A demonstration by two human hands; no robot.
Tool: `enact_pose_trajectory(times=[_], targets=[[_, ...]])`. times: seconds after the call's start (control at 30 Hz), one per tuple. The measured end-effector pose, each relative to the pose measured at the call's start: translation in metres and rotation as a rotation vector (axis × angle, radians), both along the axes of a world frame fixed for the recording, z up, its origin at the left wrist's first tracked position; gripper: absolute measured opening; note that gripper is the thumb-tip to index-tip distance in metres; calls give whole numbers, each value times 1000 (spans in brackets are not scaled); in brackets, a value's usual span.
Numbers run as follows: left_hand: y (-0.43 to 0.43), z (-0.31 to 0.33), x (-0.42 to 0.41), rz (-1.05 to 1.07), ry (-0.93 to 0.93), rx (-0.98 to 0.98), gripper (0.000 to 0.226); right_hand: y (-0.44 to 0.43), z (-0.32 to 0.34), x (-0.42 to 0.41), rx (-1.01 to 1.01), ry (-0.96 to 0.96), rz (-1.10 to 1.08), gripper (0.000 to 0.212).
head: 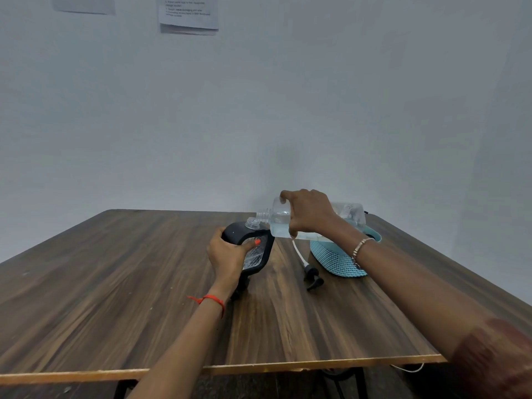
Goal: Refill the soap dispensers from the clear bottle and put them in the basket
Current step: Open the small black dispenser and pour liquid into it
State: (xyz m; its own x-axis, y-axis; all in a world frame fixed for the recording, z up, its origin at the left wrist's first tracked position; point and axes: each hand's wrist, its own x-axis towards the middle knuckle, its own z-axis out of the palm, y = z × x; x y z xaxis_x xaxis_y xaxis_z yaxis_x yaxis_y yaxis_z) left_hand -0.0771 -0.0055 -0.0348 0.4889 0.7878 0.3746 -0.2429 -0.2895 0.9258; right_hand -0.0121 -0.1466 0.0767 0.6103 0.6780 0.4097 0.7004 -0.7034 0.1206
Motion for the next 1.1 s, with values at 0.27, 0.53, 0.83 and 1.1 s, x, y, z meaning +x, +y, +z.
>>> enact_pose_trajectory(times=[0.27, 0.53, 0.83, 1.1], targets=[[-4, -1, 4, -3, 9, 1, 61, -1, 0, 3, -11, 29, -11, 74], [-4, 1, 2, -17, 9, 5, 60, -3, -1, 3, 7, 50, -2, 74], [-2, -1, 1, -26, -2, -11, 60, -4, 0, 7, 63, 96, 9, 72], [0, -3, 0, -120, -21, -118, 52, 4, -3, 23, 431, 367, 101, 71]])
